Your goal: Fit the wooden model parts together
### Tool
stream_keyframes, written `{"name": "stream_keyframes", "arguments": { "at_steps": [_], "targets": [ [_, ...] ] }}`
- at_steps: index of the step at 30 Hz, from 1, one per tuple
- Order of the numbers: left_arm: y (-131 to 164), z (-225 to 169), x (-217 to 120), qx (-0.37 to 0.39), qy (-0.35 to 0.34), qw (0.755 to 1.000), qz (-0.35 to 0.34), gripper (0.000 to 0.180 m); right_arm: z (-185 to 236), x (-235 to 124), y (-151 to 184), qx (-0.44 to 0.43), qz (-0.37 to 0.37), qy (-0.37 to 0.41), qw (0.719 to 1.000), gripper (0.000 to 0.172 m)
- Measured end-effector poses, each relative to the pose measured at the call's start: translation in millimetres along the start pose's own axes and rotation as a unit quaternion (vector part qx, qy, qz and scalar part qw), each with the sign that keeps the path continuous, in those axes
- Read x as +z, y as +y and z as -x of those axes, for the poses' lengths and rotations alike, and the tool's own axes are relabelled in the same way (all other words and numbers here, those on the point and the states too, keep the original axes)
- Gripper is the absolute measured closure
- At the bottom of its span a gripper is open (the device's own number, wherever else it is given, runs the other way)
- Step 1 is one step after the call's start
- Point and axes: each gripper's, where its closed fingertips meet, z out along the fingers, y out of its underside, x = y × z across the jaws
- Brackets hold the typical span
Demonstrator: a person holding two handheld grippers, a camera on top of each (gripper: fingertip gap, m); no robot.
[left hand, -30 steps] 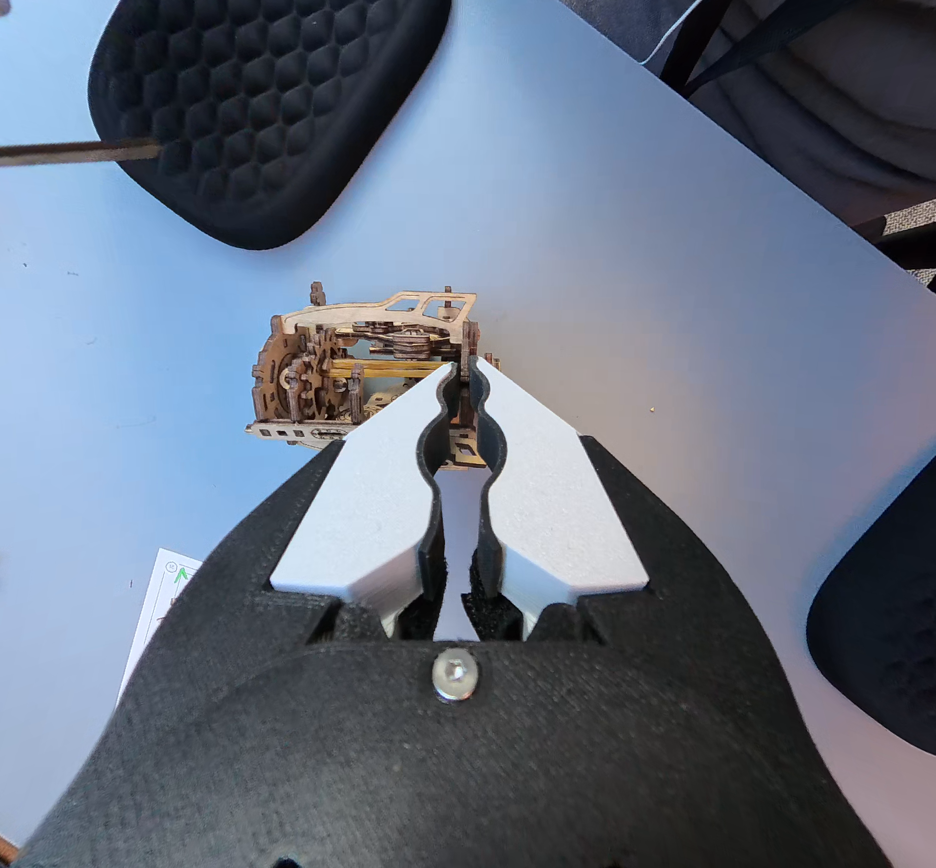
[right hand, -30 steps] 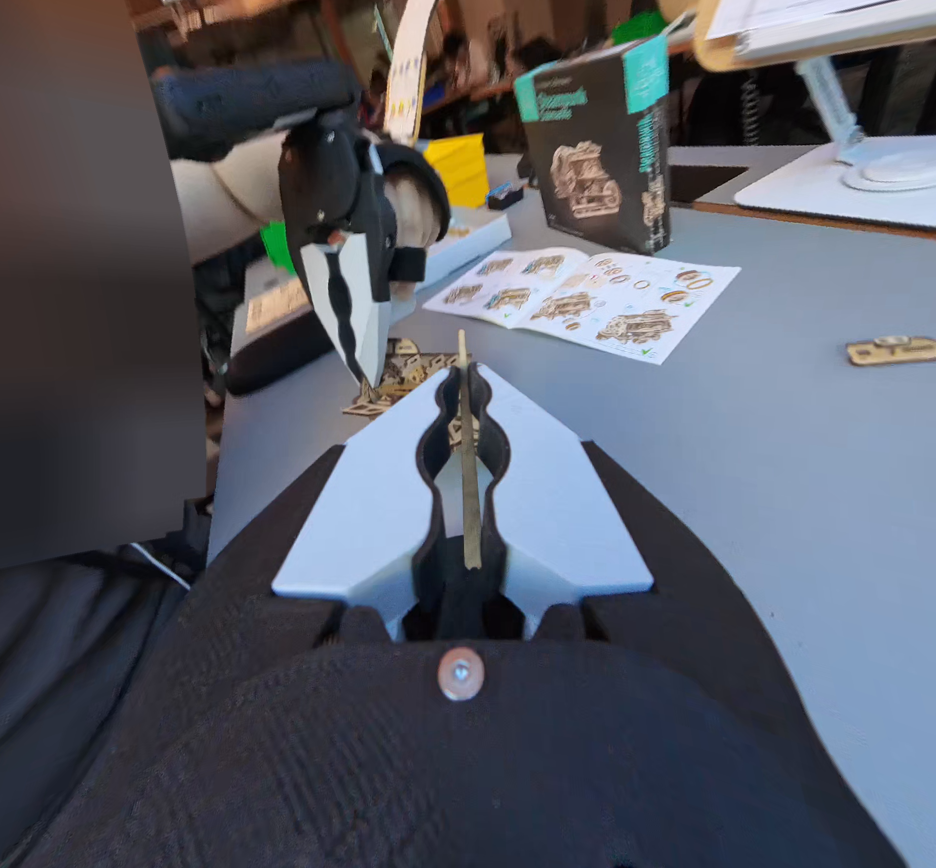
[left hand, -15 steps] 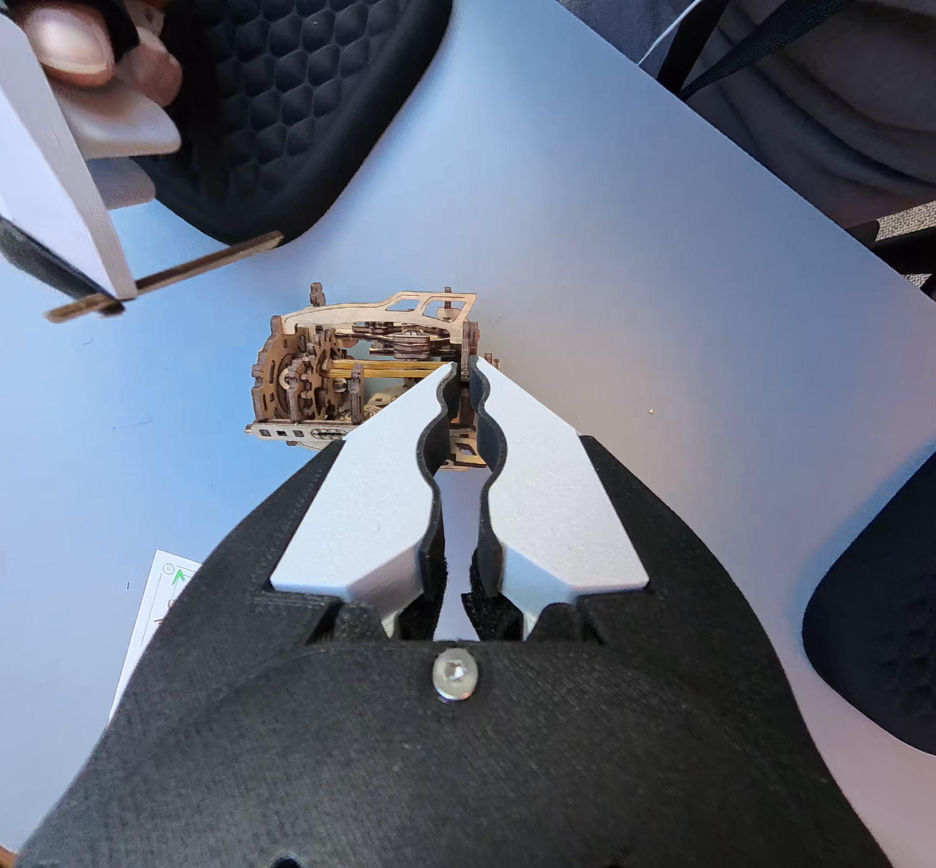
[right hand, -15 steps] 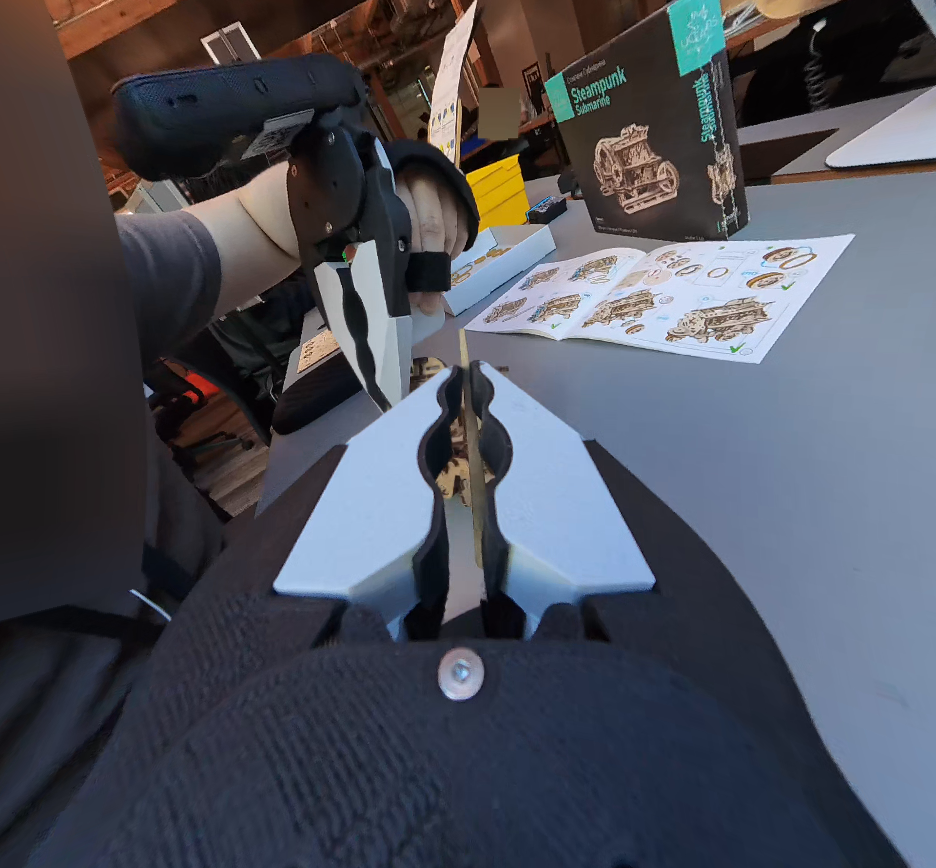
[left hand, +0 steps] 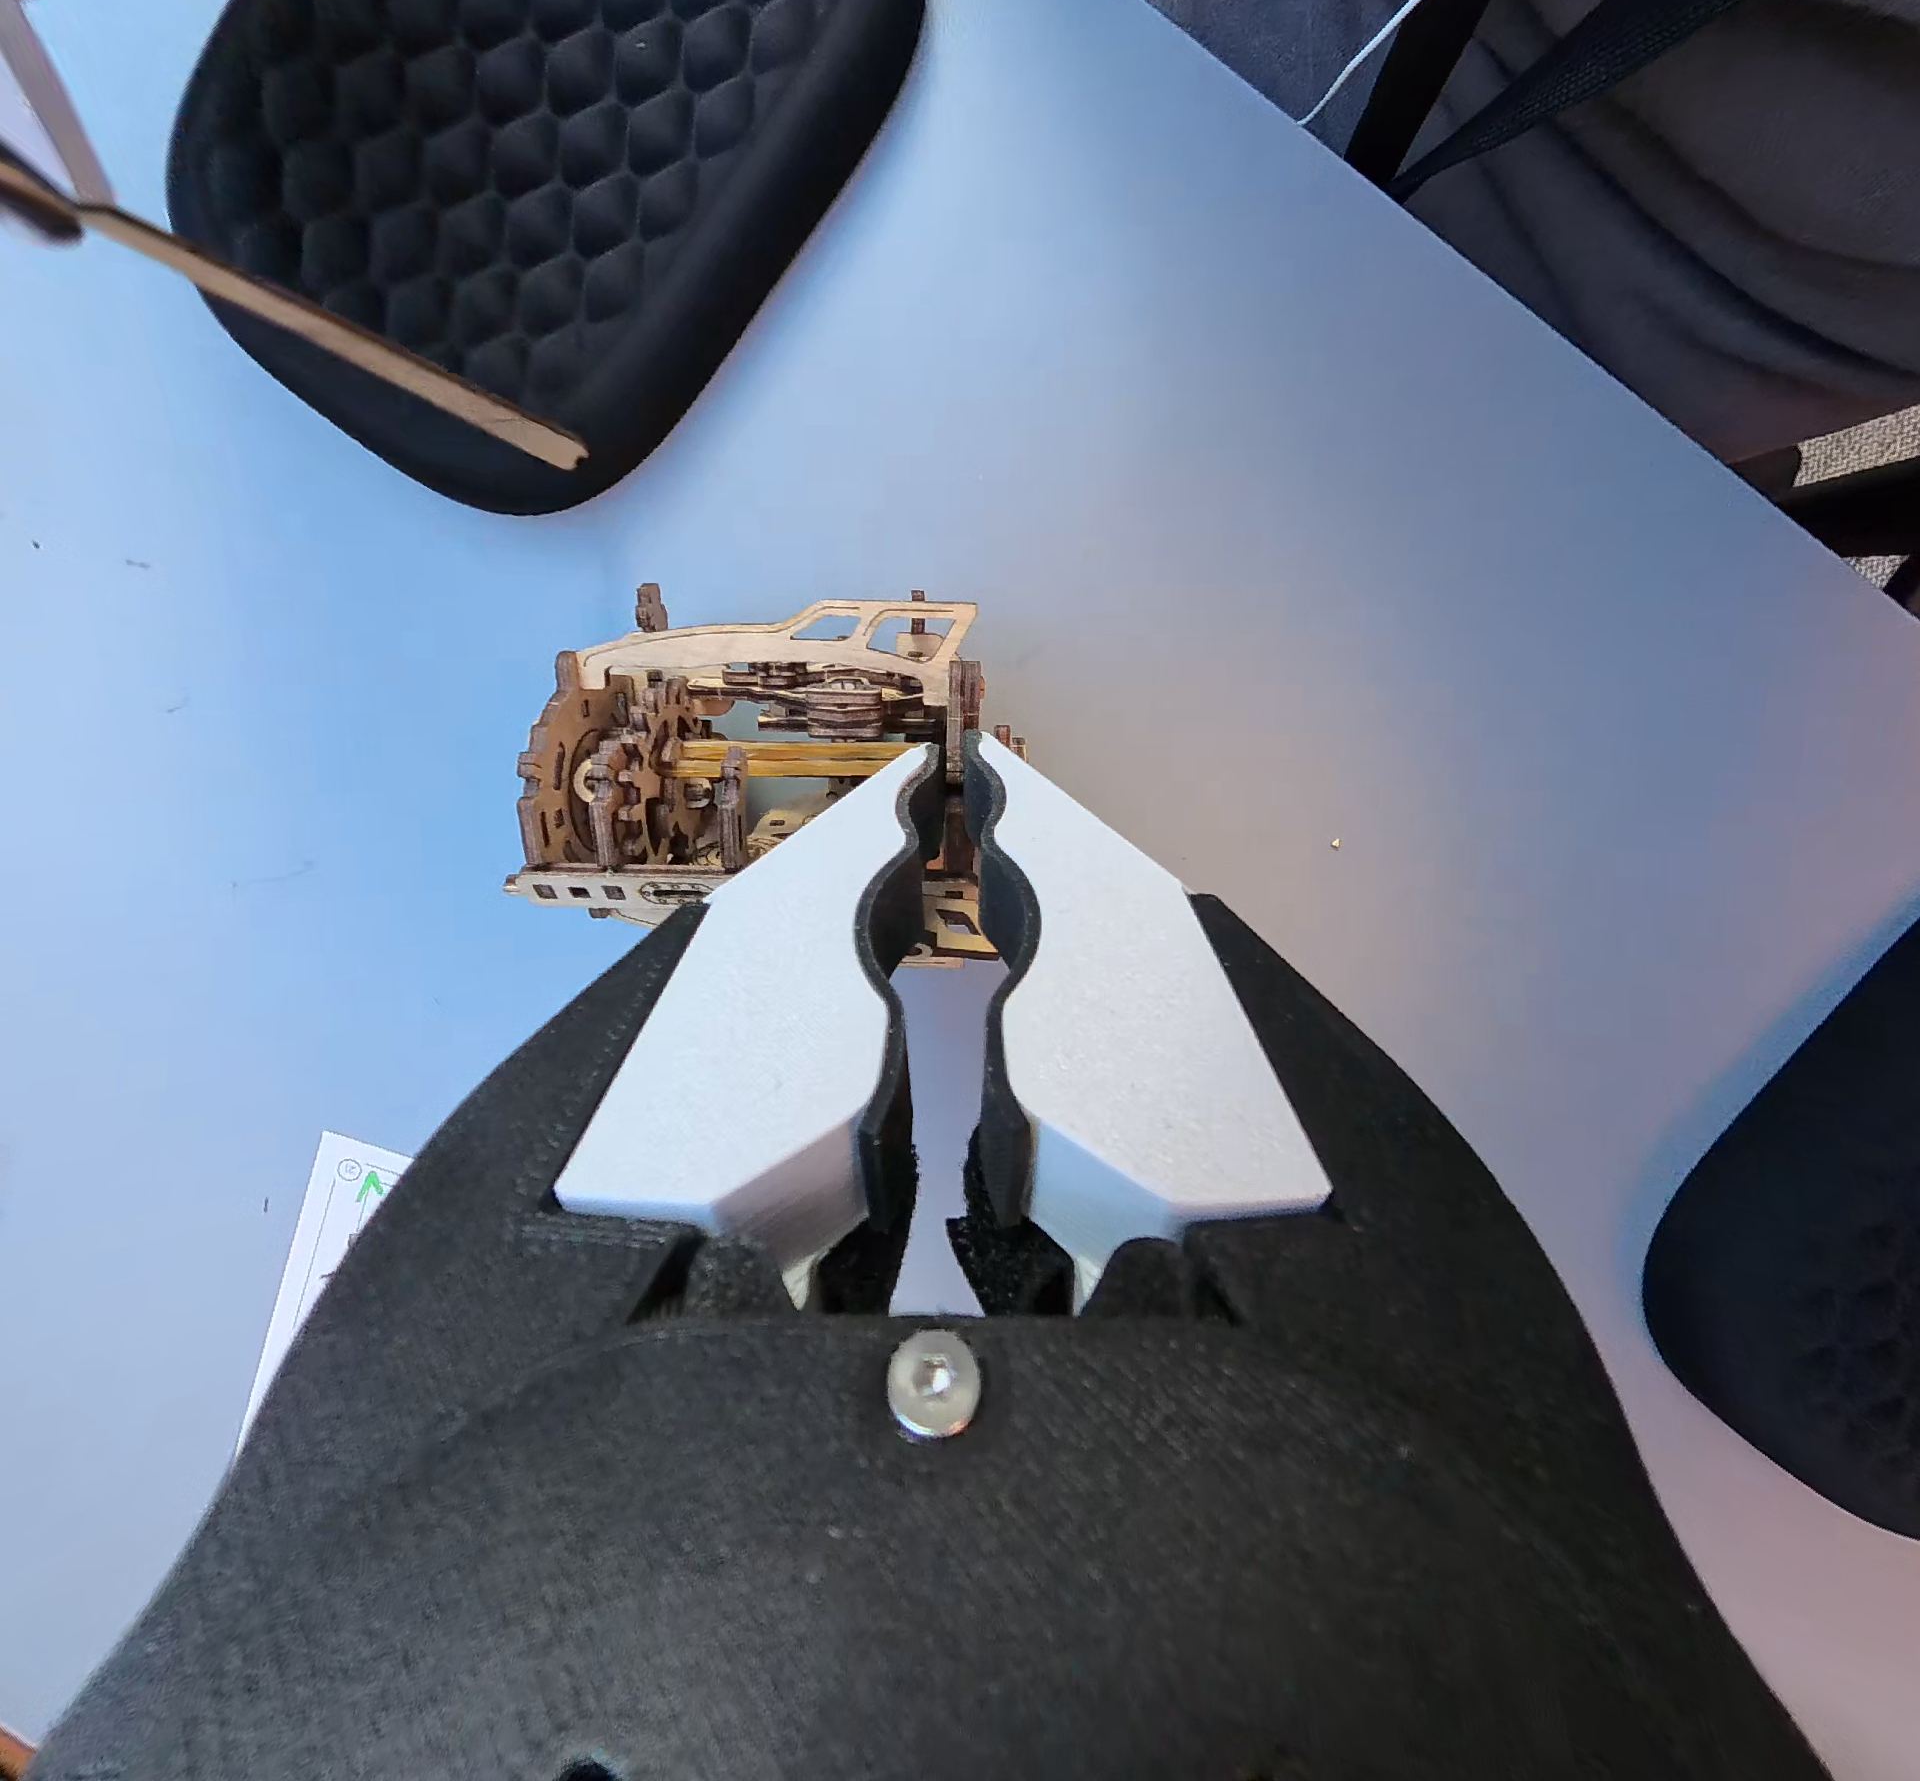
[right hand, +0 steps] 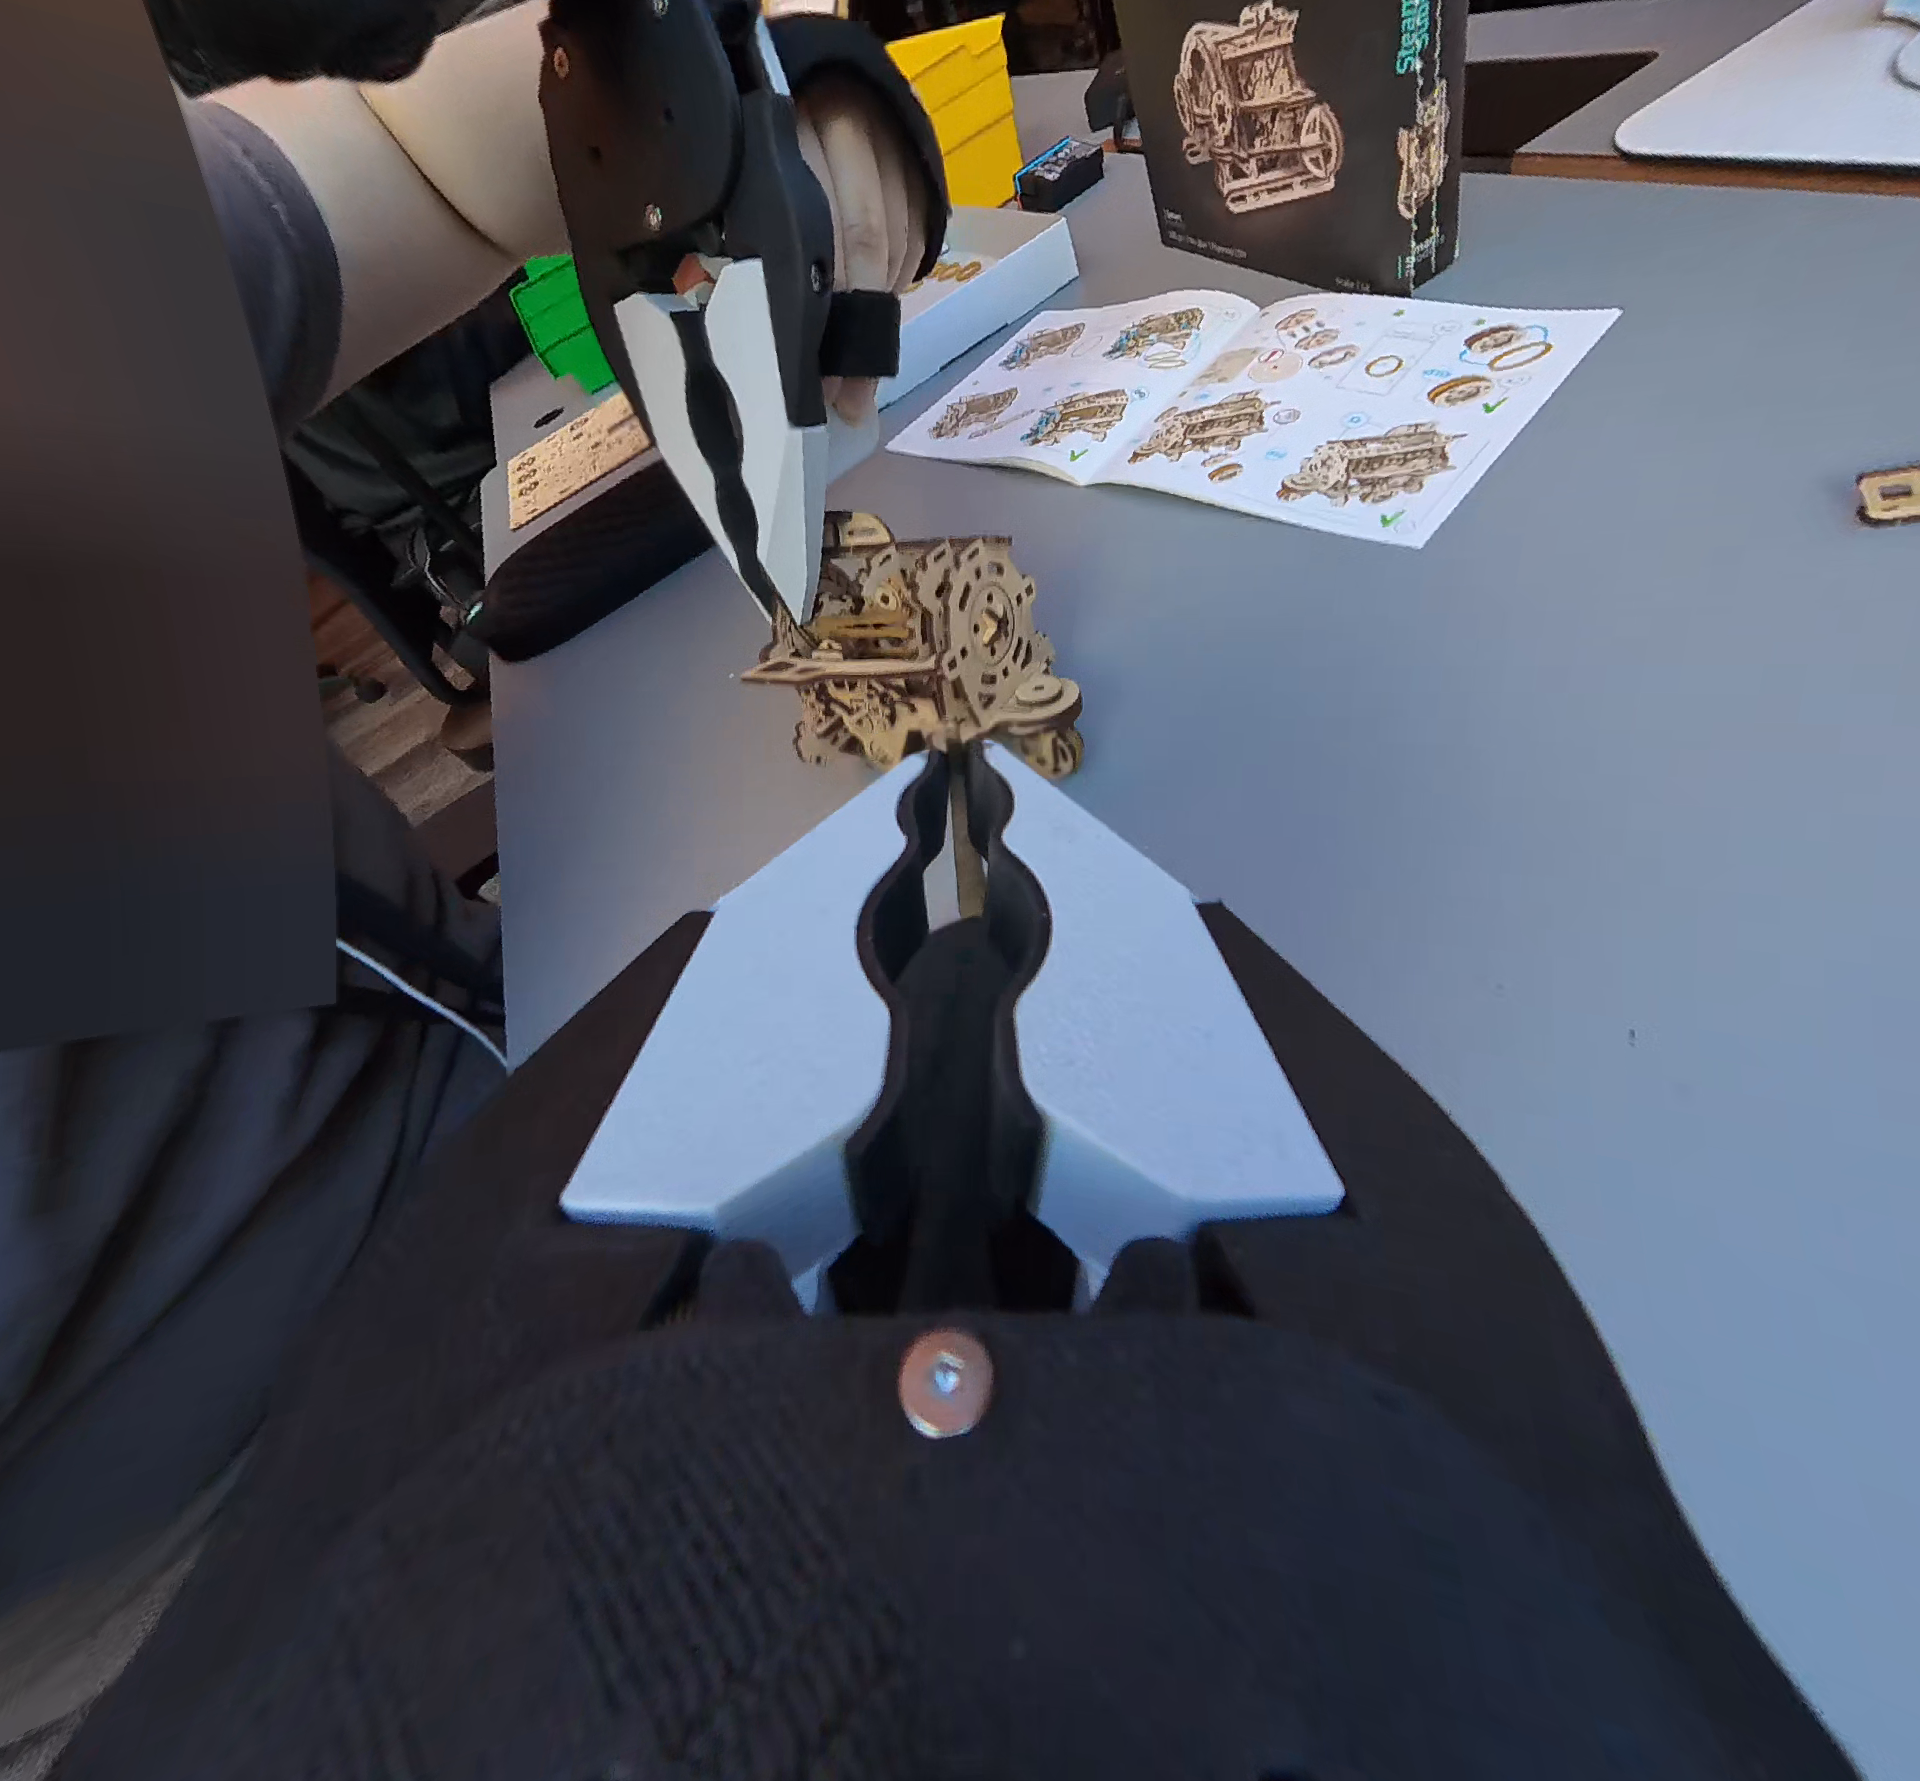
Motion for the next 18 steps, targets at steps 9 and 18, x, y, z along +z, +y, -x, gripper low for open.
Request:
{"name": "stream_keyframes", "arguments": {
  "at_steps": [9,18],
  "targets": [
    [-1,0,0,0.003,0.004,1.000,0.006,0.180,-10,-39,79,0.005,0.117,0.057,0.991,0.172],
    [-1,0,0,0.002,0.002,1.000,0.008,0.180,-3,-26,55,-0.188,0.100,0.081,0.974,0.160]
  ]
}}
